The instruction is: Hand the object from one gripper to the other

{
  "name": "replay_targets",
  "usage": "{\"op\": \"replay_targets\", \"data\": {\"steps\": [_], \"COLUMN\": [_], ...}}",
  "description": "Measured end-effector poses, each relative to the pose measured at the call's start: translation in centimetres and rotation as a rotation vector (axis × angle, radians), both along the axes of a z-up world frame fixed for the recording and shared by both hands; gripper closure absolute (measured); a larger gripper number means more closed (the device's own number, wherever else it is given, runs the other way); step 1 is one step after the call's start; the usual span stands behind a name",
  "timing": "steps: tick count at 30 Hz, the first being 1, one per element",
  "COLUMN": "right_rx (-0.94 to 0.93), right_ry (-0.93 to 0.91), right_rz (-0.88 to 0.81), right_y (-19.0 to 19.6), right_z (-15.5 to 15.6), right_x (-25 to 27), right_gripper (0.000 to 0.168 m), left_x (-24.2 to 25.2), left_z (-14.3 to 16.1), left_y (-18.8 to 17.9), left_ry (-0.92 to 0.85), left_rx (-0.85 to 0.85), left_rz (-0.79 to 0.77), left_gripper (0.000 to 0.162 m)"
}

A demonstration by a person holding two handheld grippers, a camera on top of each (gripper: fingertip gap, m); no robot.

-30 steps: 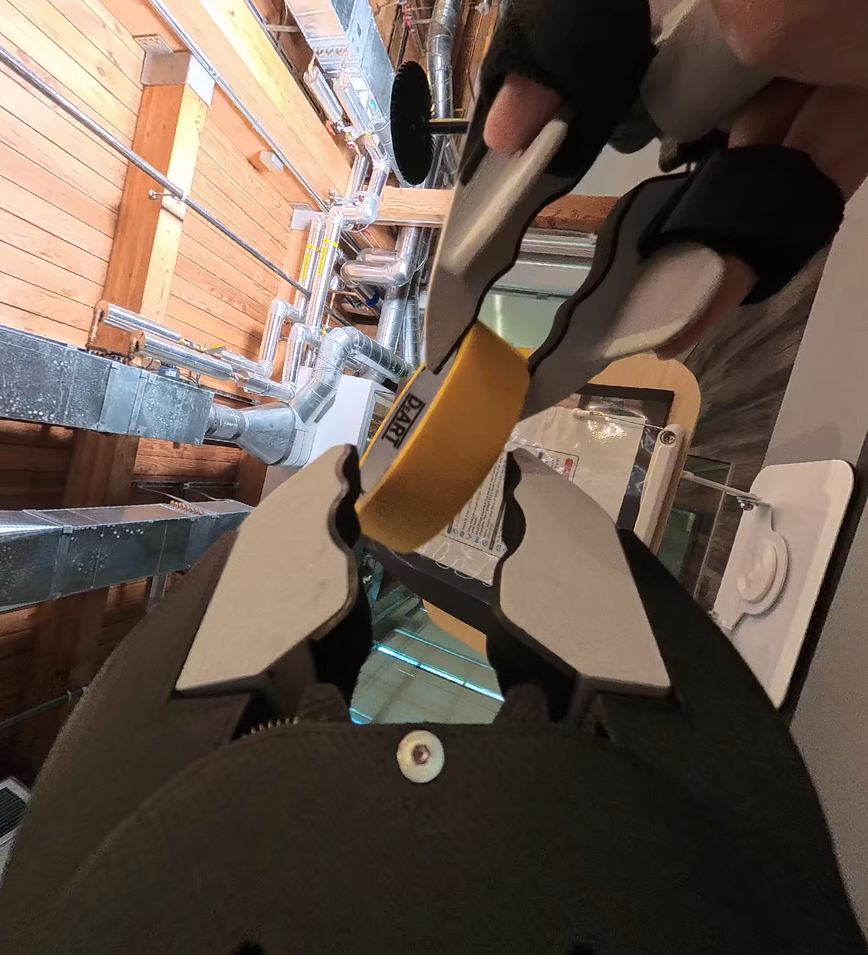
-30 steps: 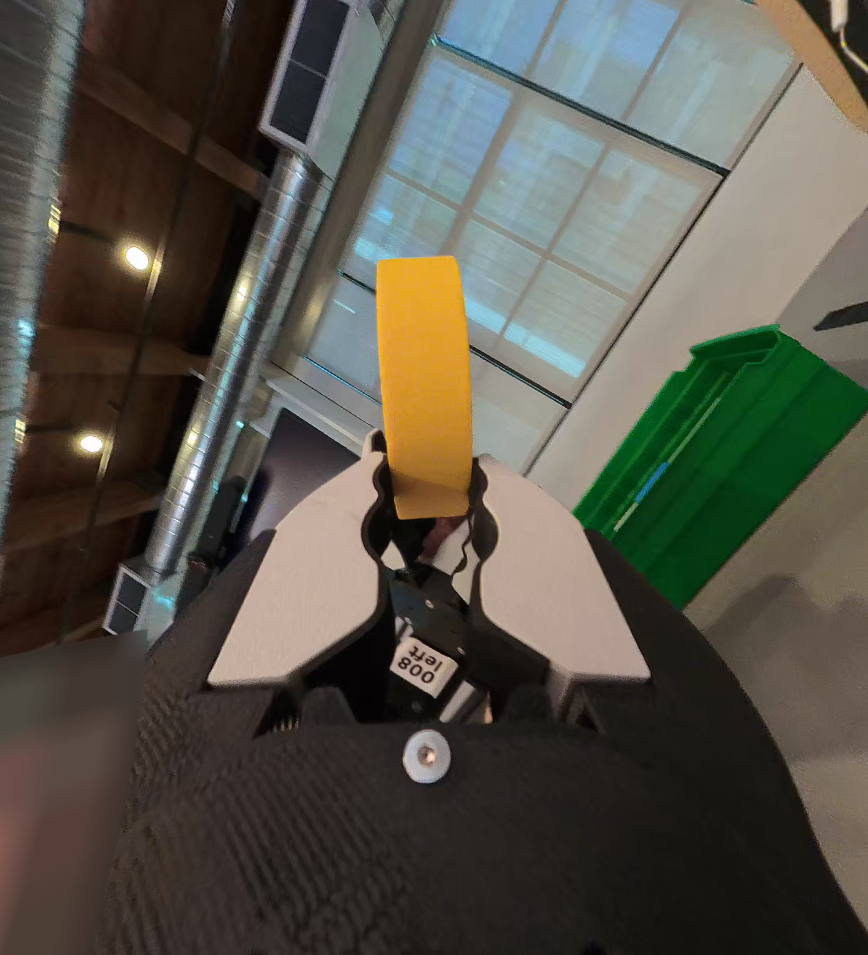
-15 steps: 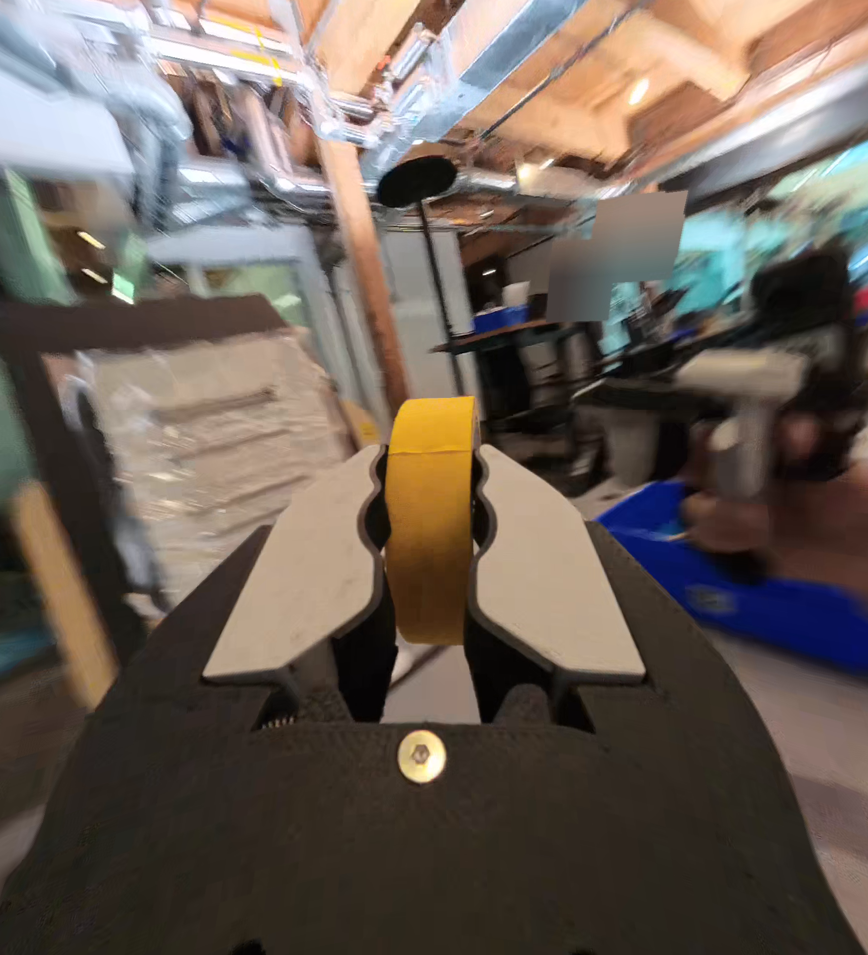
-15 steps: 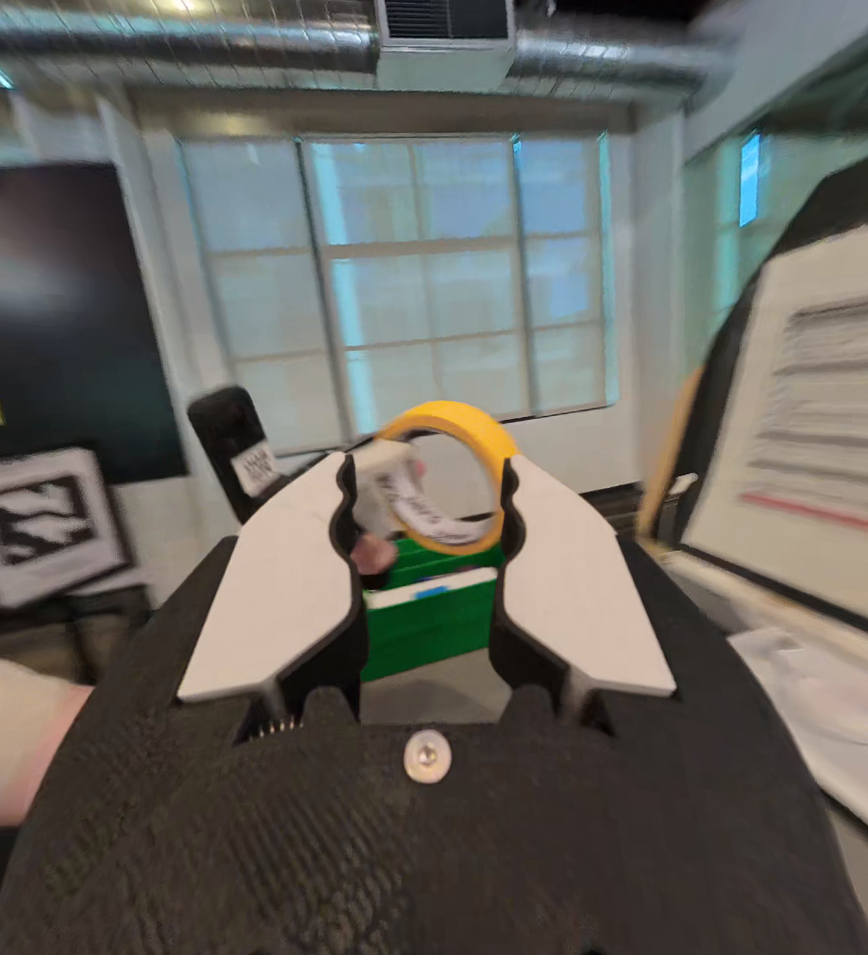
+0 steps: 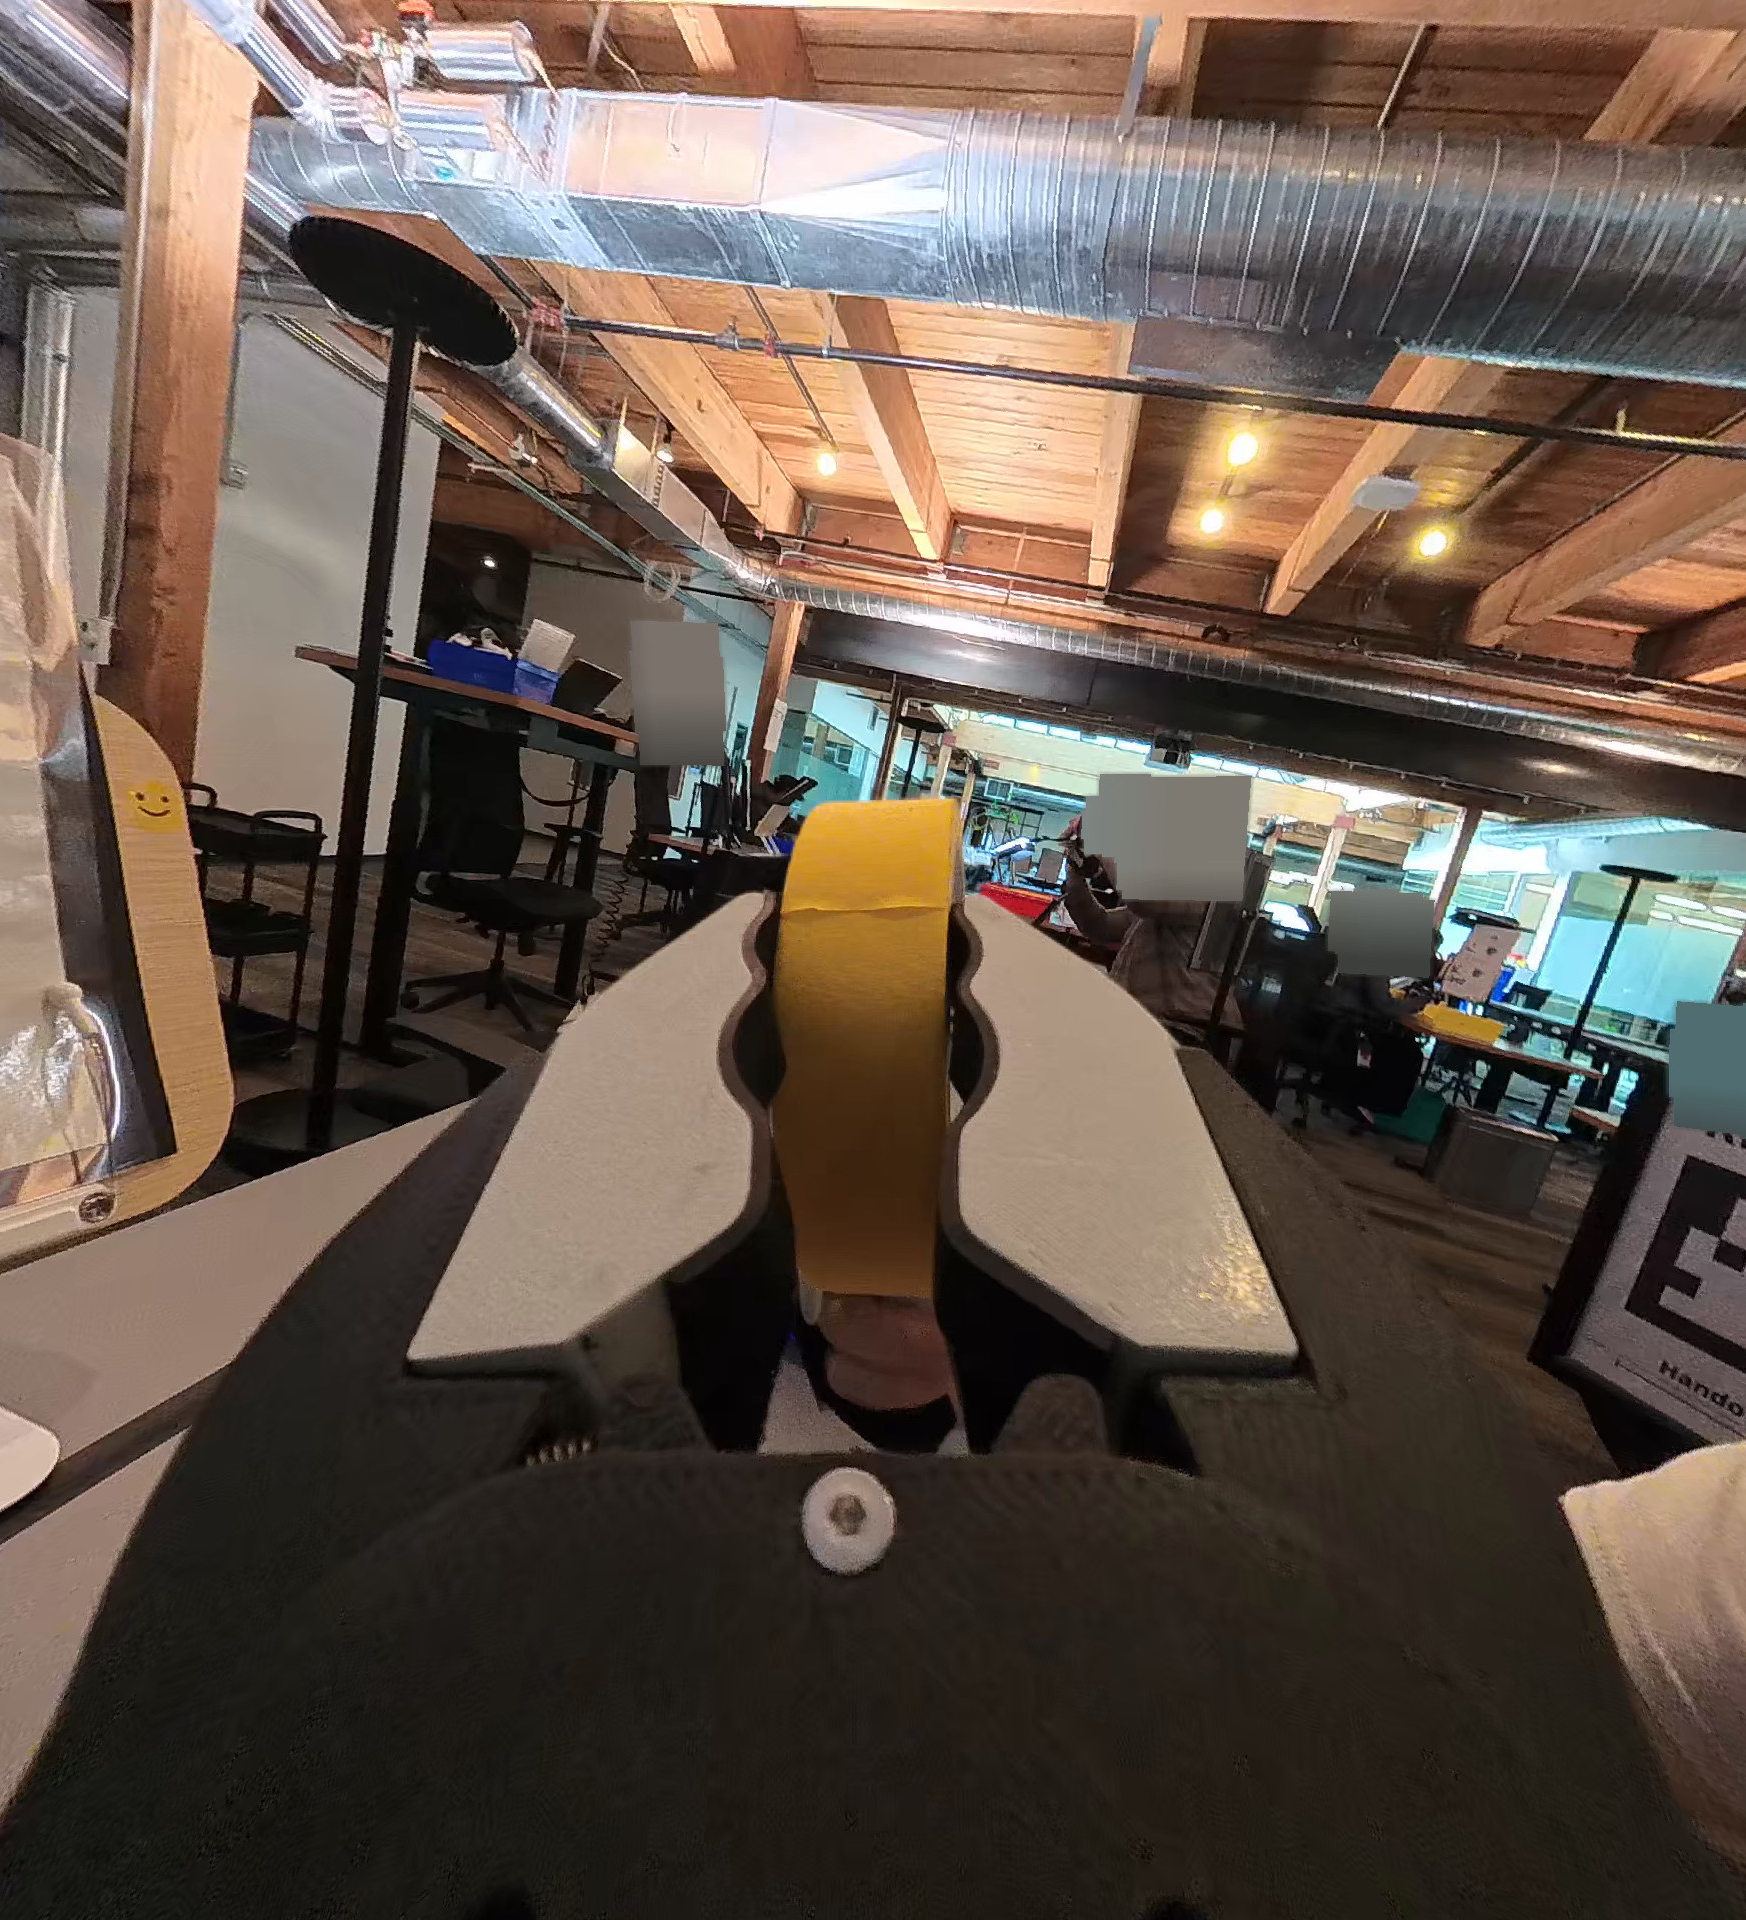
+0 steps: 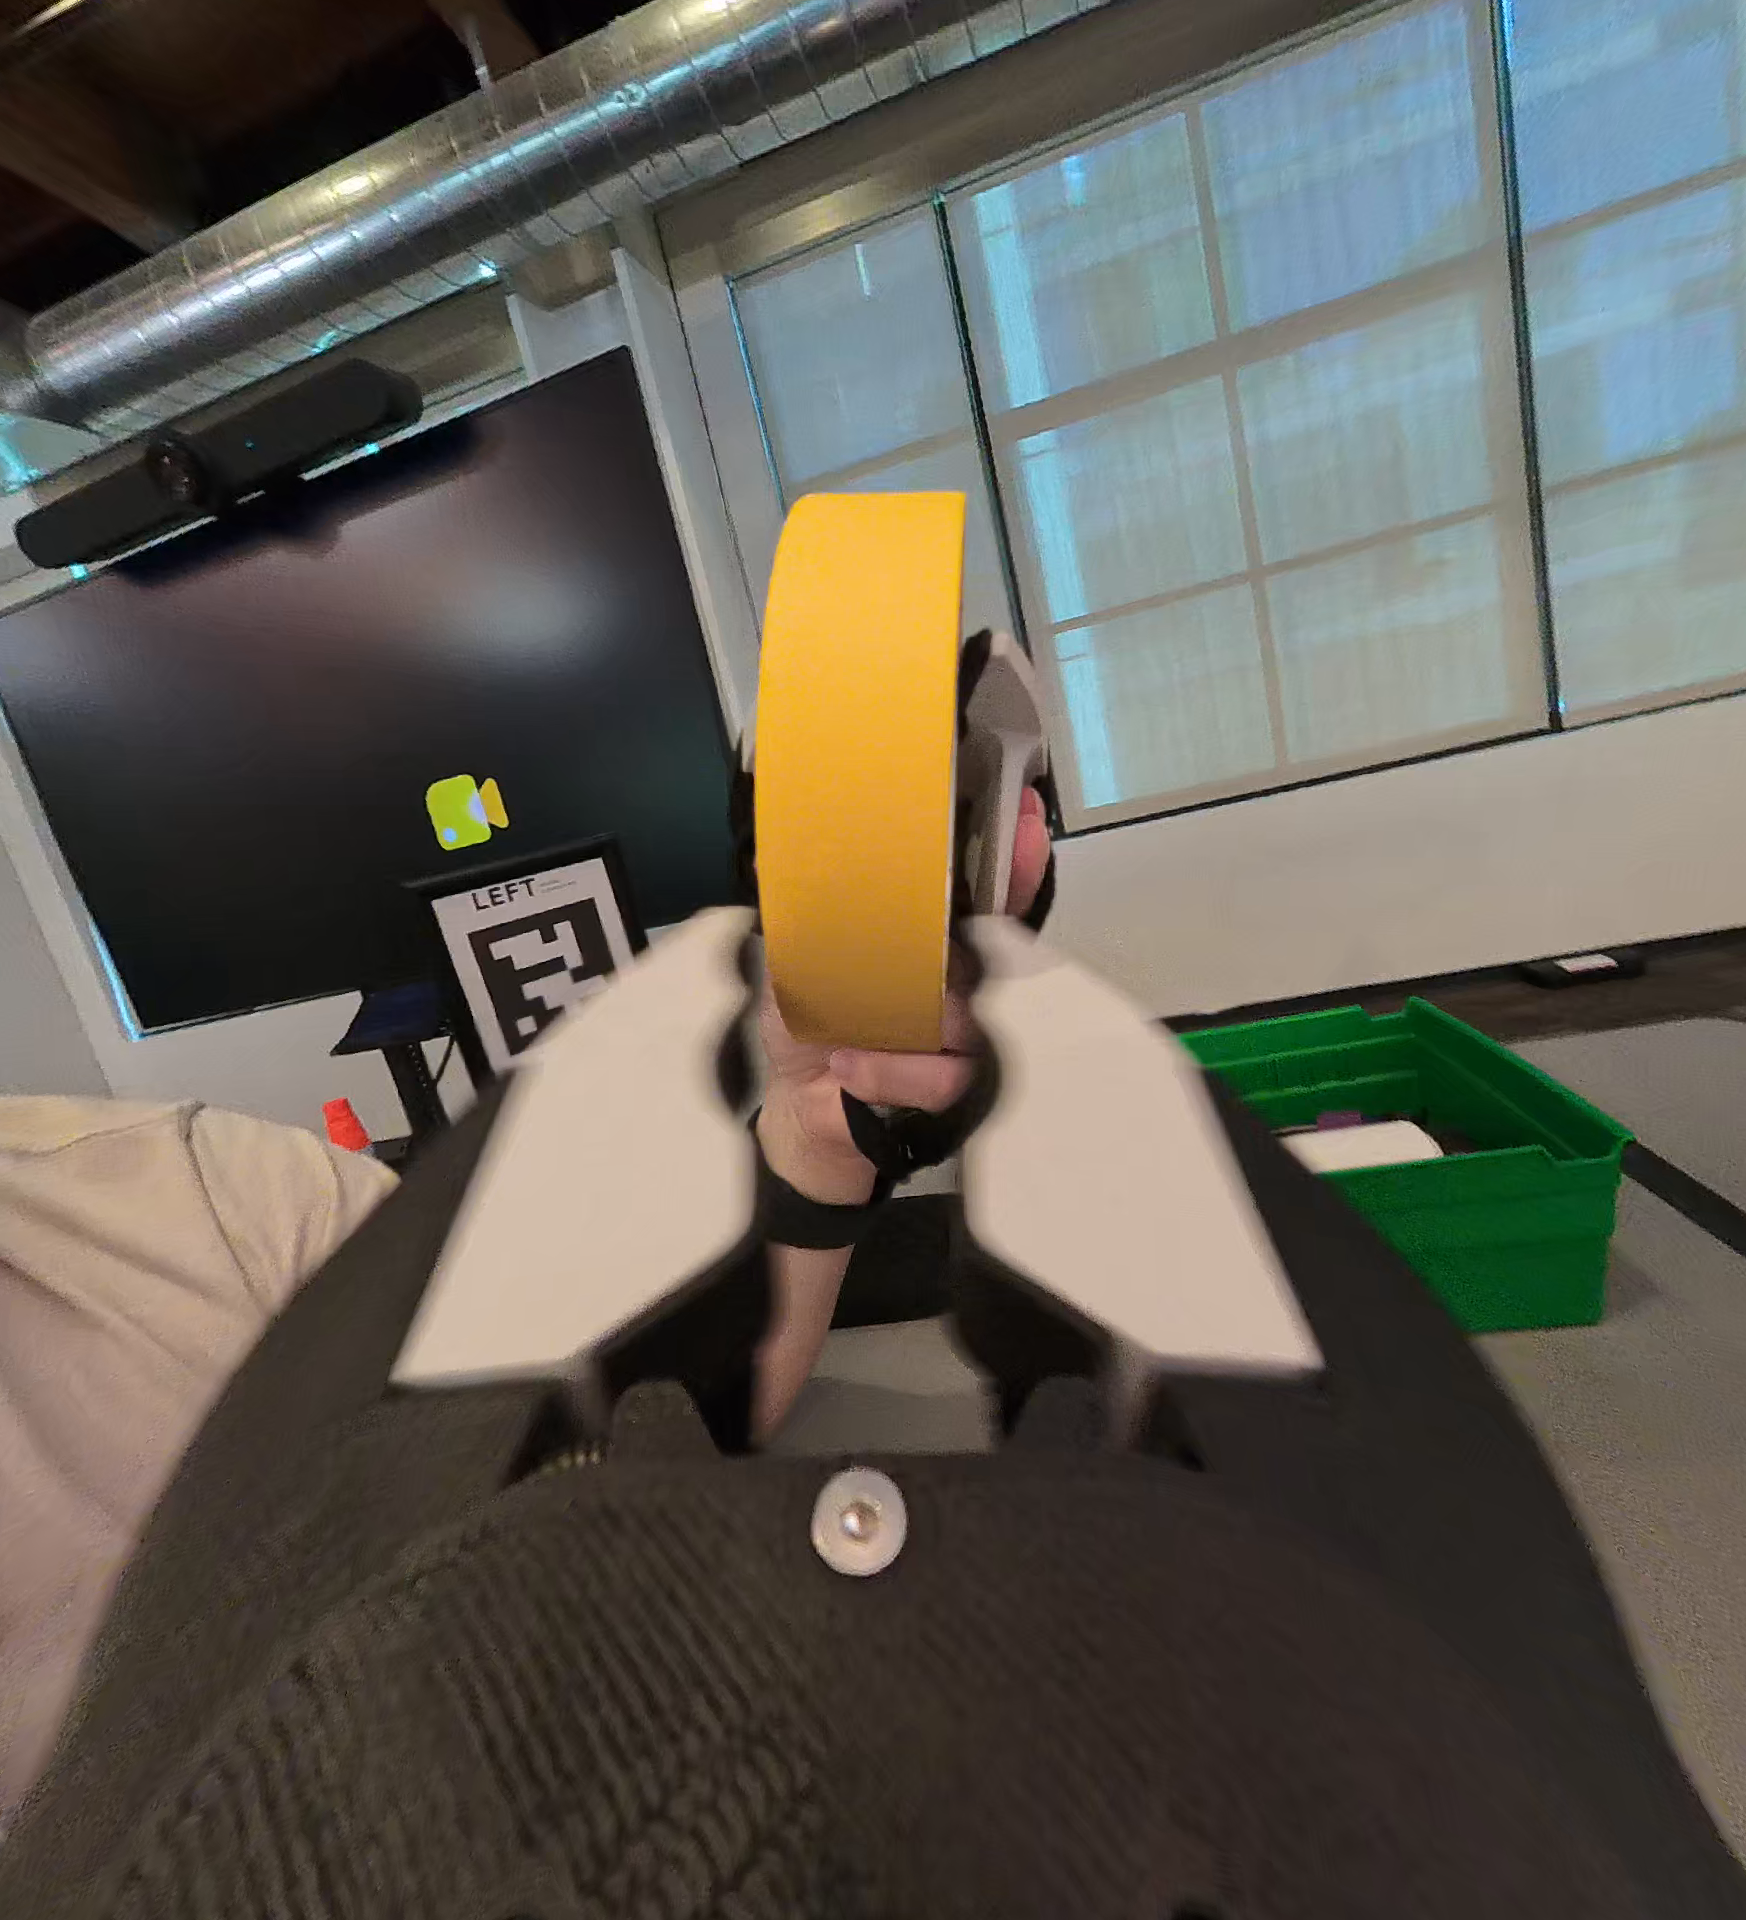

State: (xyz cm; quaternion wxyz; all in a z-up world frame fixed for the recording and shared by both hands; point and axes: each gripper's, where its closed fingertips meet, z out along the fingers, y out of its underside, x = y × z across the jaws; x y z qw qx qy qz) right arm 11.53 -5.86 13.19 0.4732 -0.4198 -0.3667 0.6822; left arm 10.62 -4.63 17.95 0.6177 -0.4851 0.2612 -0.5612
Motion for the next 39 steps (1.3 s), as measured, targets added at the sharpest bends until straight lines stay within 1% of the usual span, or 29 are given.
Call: {"op": "replay_targets", "data": {"steps": [1,2,3,4,7,8,11,13,15,16,18,19,20,21,23,24,28,31,32,33,34,36,37,38,39], "right_rx": [-0.005,-0.022,-0.051,-0.108,-0.35,-0.43,-0.637,-0.741,-0.805,-0.821,-0.828,-0.82,-0.808,-0.798,-0.796,-0.799,-0.812,-0.842,-0.853,-0.858,-0.849,-0.778,-0.728,-0.671,-0.601], "right_ry": [0.011,0.02,0.014,0.011,0.07,0.102,0.182,0.228,0.247,0.242,0.218,0.196,0.172,0.151,0.131,0.125,0.106,0.125,0.131,0.133,0.13,0.115,0.109,0.095,0.078], "right_rz": [-0.012,-0.026,-0.037,-0.057,-0.067,-0.05,-0.026,-0.041,-0.046,-0.038,-0.03,-0.036,-0.044,-0.053,-0.076,-0.083,-0.105,-0.073,-0.057,-0.051,-0.054,-0.05,-0.04,-0.032,-0.03], "right_y": [0.3,0.8,1.2,2.0,4.9,5.7,8.4,10.0,10.9,10.9,10.7,10.6,10.4,10.2,10.2,10.2,10.4,10.2,10.1,10.0,10.0,9.5,9.0,8.4,7.7], "right_z": [0.1,0.3,0.3,0.3,0.3,0.2,-1.1,-2.3,-3.2,-3.5,-3.7,-3.8,-3.9,-4.0,-4.2,-4.3,-4.5,-4.3,-4.2,-4.2,-4.1,-3.4,-2.7,-2.0,-1.3], "right_x": [0.2,0.5,0.7,1.2,3.5,4.3,6.6,7.7,8.0,7.8,7.1,6.6,6.2,5.7,5.2,5.1,5.1,4.9,4.8,4.7,4.6,4.4,4.3,4.2,4.3], "right_gripper": [0.138,0.139,0.139,0.139,0.139,0.139,0.139,0.138,0.139,0.139,0.139,0.139,0.139,0.139,0.139,0.139,0.139,0.139,0.139,0.139,0.139,0.137,0.135,0.129,0.127], "left_x": [0.0,-0.1,-0.1,-0.3,-0.7,-0.6,0.5,1.9,3.2,3.5,3.6,3.5,3.3,3.1,3.0,2.9,3.0,3.6,3.5,3.3,3.2,2.7,2.5,2.3,2.0], "left_z": [0.0,-0.3,-0.6,-0.7,-1.0,-1.1,-2.4,-3.9,-5.9,-6.8,-8.6,-9.0,-8.9,-8.8,-9.1,-9.3,-9.6,-9.7,-9.5,-9.3,-9.3,-9.2,-8.9,-8.5,-7.9], "left_y": [0.1,0.3,0.7,1.1,1.0,0.6,0.4,1.2,2.7,3.8,6.0,6.8,7.3,7.5,7.6,7.7,7.9,7.6,7.5,7.5,7.5,7.6,7.5,7.3,7.0], "left_ry": [-0.003,0.018,0.061,0.114,0.309,0.371,0.598,0.75,0.909,0.98,1.097,1.11,1.097,1.078,1.077,1.079,1.099,1.103,1.102,1.094,1.092,1.055,0.998,0.932,0.854], "left_rx": [-0.001,0.001,0.025,0.078,0.345,0.44,0.74,0.886,1.017,1.07,1.135,1.16,1.193,1.247,1.338,1.344,1.366,1.377,1.386,1.383,1.361,1.238,1.151,1.058,0.96], "left_rz": [0.004,0.022,0.063,0.141,0.398,0.463,0.69,0.806,0.916,0.978,1.072,1.126,1.19,1.245,1.288,1.287,1.286,1.275,1.3,1.319,1.296,1.236,1.187,1.124,1.066], "left_gripper": [0.134,0.134,0.126,0.111,0.093,0.09,0.092,0.095,0.095,0.098,0.099,0.104,0.112,0.116,0.121,0.124,0.123,0.122,0.121,0.126,0.126,0.128,0.129,0.13,0.13]}}
